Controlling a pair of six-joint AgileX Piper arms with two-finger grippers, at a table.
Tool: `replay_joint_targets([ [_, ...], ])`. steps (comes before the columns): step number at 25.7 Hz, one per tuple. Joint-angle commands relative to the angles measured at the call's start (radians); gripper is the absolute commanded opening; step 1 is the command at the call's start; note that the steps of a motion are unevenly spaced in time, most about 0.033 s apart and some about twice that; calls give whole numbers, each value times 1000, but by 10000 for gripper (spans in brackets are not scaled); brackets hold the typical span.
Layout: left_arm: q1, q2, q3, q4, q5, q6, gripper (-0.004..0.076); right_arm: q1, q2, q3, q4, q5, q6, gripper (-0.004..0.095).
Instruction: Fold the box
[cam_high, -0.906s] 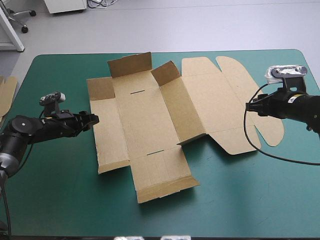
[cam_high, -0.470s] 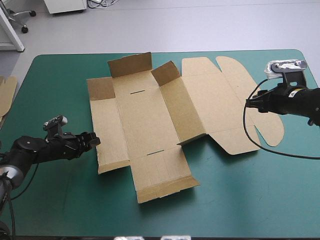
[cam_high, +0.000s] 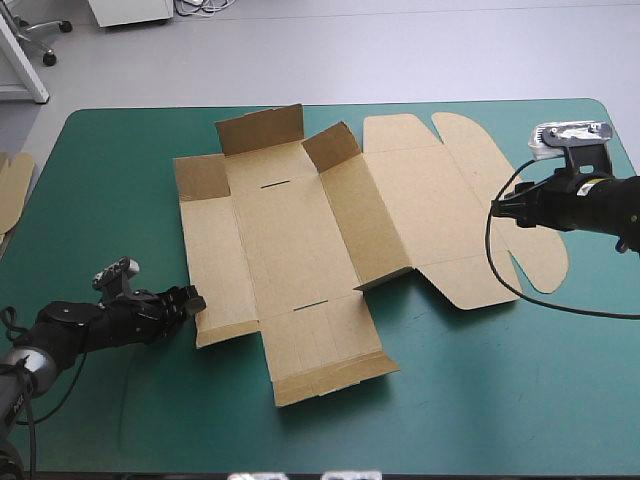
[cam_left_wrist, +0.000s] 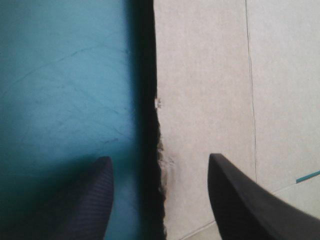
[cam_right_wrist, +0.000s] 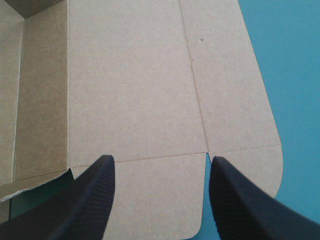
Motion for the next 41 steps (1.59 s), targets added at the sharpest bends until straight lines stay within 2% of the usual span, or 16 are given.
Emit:
replay_joint_targets([
  [1,0,25,0,-154,38,96,414,-3,-21,-36,5,-44,-3,531],
  [3,-7,71,5,-266,67,190,414,-3,-21,-36,5,-42,-3,530],
  [14,-7,120,5,-577,109,437,414,-3,-21,-36,8,-32,-3,529],
  [17,-7,170,5,-641,201,488,410,-3,-21,-36,8,-16,-3,529],
  [21,-7,210,-6,-699,264,551,384,-3,-21,-36,8,-11,-3,529],
  [25,-7,209,-38,-692,277,555,330,-3,-21,-36,8,-8,-3,527],
  [31,-7,214,-89,-609,240,532,115,-3,-21,-36,8,-7,-3,525],
  [41,-50,251,-158,-478,211,462,110,-3,-21,-36,8,-10,-3,525],
])
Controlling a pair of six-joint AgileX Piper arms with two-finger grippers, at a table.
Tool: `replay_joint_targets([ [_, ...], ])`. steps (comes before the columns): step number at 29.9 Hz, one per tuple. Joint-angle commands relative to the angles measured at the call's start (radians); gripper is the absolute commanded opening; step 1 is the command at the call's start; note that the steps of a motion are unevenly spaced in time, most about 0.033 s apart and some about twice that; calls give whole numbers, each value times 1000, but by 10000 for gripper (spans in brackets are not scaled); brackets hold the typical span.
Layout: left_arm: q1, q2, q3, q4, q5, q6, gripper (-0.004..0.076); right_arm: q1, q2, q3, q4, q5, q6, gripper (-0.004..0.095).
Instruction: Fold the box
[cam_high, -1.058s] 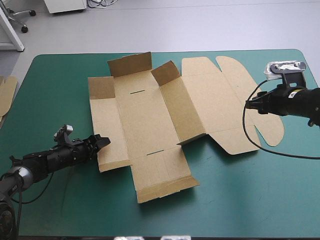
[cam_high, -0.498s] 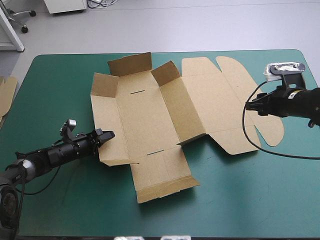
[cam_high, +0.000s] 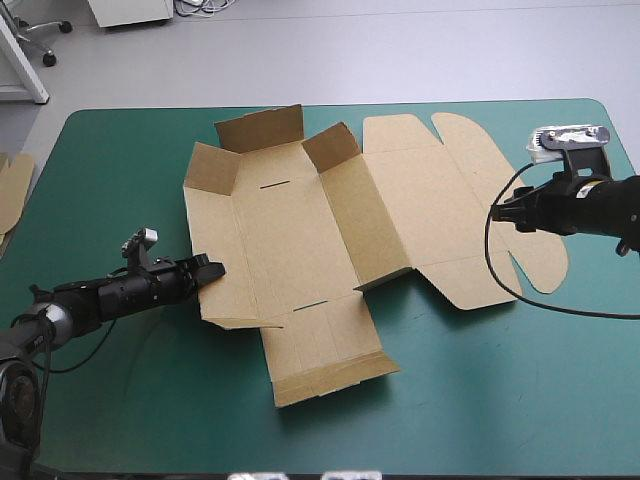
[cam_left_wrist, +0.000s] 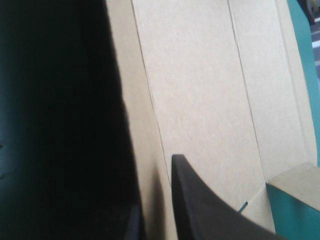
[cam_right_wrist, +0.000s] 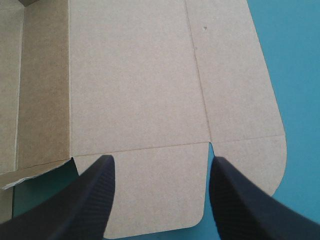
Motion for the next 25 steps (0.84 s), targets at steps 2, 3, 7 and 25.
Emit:
replay_joint_targets([
  [2,-56,-17,-63,35,22,-34,99,-3,-23,-33,8,-47,-12,525],
  [3,-66,-17,-71,49,5,-39,81,-3,-23,-33,8,-47,-15,525],
  [7,-71,-17,-123,99,-20,-48,-14,-3,-23,-33,8,-49,-23,525],
  [25,-71,40,-543,620,158,-185,-14,-3,-23,-33,10,-49,-34,525],
])
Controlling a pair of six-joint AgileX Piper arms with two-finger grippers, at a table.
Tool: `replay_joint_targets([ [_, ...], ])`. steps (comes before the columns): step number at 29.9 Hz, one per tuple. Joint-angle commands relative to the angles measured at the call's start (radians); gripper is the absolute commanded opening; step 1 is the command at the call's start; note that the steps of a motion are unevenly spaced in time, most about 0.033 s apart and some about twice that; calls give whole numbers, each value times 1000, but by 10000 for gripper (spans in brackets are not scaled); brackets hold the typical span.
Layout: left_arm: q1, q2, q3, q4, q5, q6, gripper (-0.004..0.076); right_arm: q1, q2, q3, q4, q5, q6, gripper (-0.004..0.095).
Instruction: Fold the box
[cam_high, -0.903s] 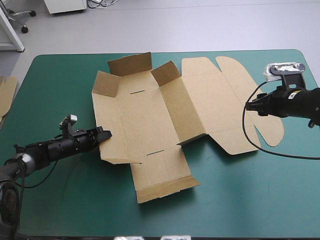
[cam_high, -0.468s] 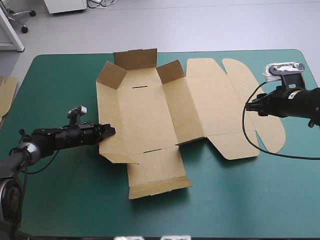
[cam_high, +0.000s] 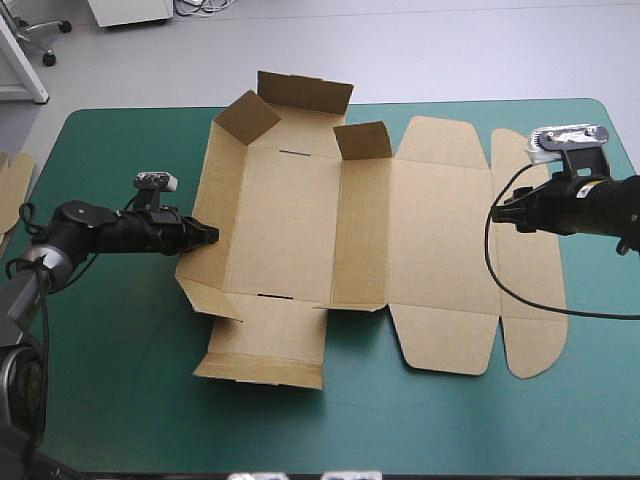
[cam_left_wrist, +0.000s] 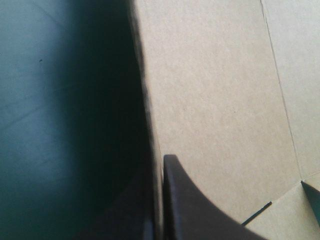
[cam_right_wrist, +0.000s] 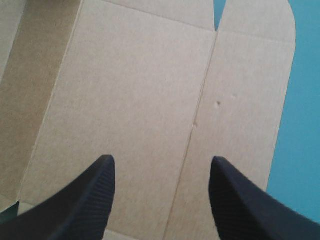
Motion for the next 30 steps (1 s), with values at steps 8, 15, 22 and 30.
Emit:
replay_joint_targets([
  [8,-6,88,-389,173,312,-71,-14,-3,-23,-33,19,-49,-12,525],
  [15,-9,154,-630,274,436,-69,-14,-3,-23,-33,27,-49,-12,525],
  [22,-108,159,-735,487,435,49,-14,-3,-23,-33,33,-49,-12,525],
  [30,-246,159,-790,656,351,399,-14,-3,-23,-33,43,-44,-12,525],
])
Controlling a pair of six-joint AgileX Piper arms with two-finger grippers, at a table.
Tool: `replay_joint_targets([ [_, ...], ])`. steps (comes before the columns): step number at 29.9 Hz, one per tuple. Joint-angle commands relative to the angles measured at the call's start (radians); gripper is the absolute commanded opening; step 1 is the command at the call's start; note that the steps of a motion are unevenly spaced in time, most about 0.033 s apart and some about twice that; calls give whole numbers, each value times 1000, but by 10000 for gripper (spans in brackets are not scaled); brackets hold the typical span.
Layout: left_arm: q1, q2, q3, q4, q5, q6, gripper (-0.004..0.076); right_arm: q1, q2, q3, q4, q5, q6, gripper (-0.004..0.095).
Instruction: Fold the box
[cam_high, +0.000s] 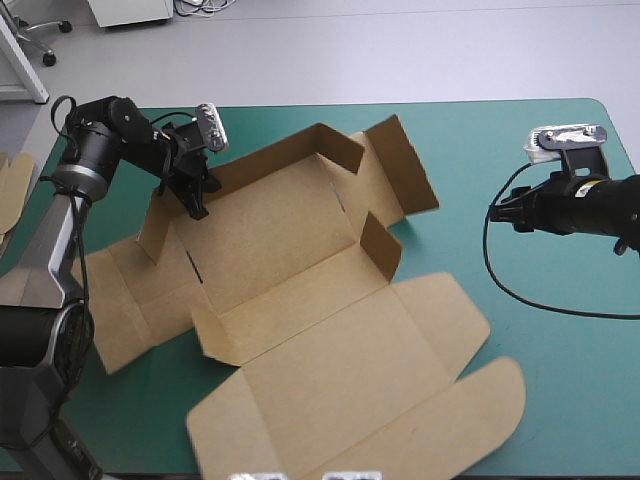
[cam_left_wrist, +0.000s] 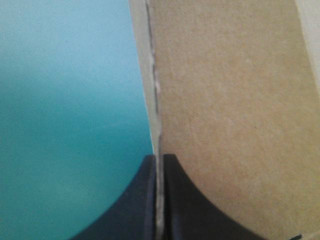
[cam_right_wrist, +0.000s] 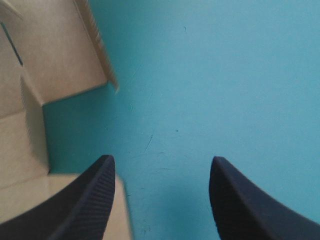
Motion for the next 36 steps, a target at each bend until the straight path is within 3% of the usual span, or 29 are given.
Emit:
replay_joint_targets([
  [1,-45,-54,-55,48,-60,140,-14,-3,-24,-33,23,-42,-9,525],
  [11,-173,-54,-62,144,-421,137,-15,-3,-24,-33,24,-54,-12,525],
  [14,-238,-60,-54,225,-487,136,-15,-3,-24,-33,1,-67,-12,525],
  [17,-289,-73,-31,253,-487,130,-15,-3,-24,-33,-37,-77,-10,525],
  [20,-330,-113,51,266,-504,107,-15,-3,-24,-33,-66,-101,2,525],
  [31,-441,-306,452,519,-900,-128,-15,-3,-24,-91,-95,-117,102,525],
  [36,-456,-341,549,537,-986,-169,-15,-3,10,-173,-95,-77,107,486],
])
